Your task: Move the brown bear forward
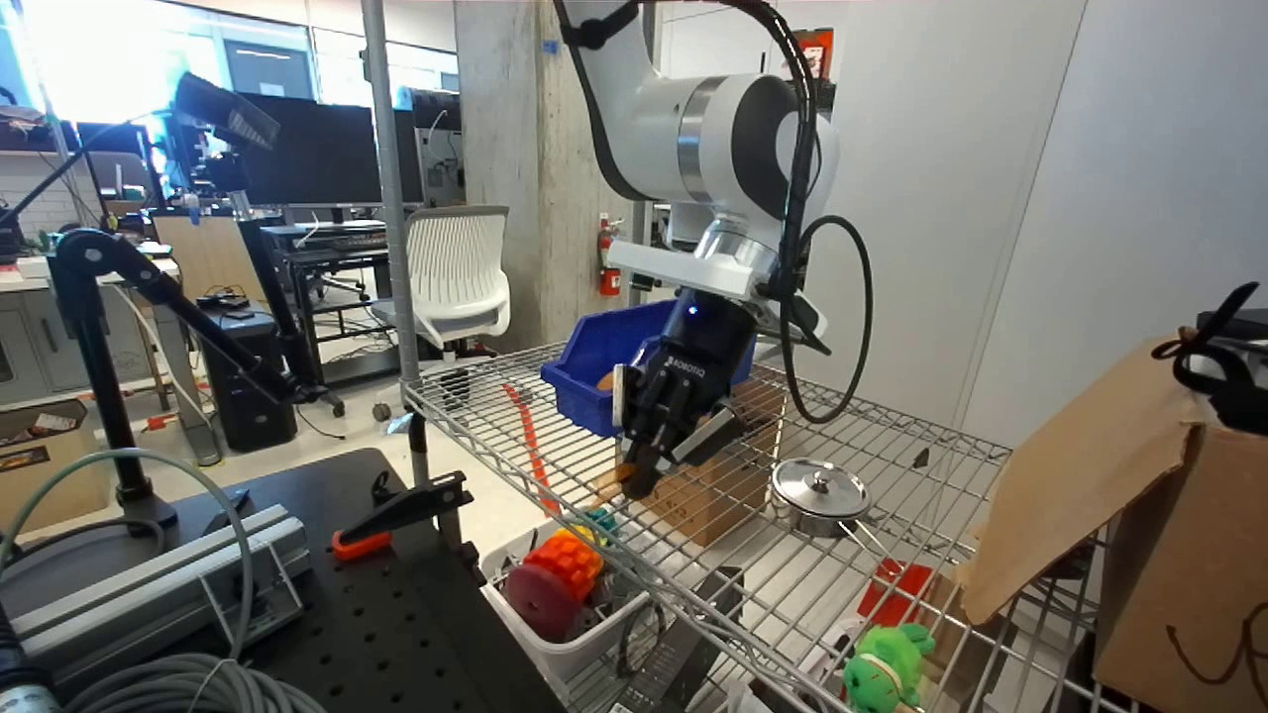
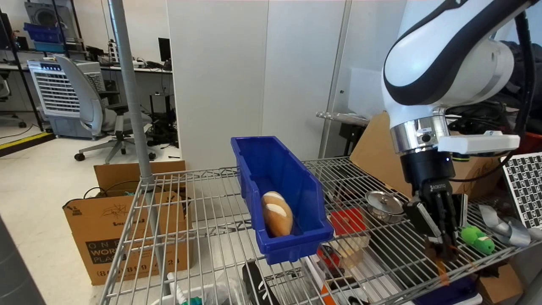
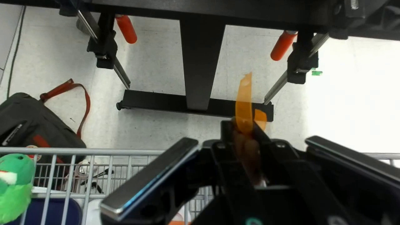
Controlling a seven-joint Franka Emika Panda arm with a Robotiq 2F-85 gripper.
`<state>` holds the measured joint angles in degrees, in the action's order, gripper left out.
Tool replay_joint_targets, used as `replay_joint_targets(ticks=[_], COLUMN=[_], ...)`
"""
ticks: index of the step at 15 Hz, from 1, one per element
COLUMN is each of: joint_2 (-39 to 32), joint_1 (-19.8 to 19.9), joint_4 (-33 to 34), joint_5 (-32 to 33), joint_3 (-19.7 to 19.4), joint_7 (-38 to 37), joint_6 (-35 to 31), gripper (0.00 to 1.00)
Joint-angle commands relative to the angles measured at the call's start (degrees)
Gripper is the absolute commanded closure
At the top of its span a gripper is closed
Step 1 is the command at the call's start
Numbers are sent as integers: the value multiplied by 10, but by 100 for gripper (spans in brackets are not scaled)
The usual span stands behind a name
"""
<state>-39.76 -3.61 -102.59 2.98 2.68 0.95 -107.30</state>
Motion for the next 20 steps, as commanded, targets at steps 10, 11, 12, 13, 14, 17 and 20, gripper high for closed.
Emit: replay_joint_targets(ticks=[10,11,12,13,14,17,20], joint_2=[-187,-180,-166,-158,-149,-107,-112], joint_1=[-11,-13,-14,-16,-18,-26,-20], joint_4=[239,239,232,232,232,218,230], joint_5=[26,28,30,33,34,45,43], joint_3=[-38,-36,-33,-33,-34,-37,-29], joint_7=[-55,-51,-44,-41,-41,-46,-46], joint_6=[84,93,111,127,156,240,239], gripper=[57,52,43,37,29,7,11])
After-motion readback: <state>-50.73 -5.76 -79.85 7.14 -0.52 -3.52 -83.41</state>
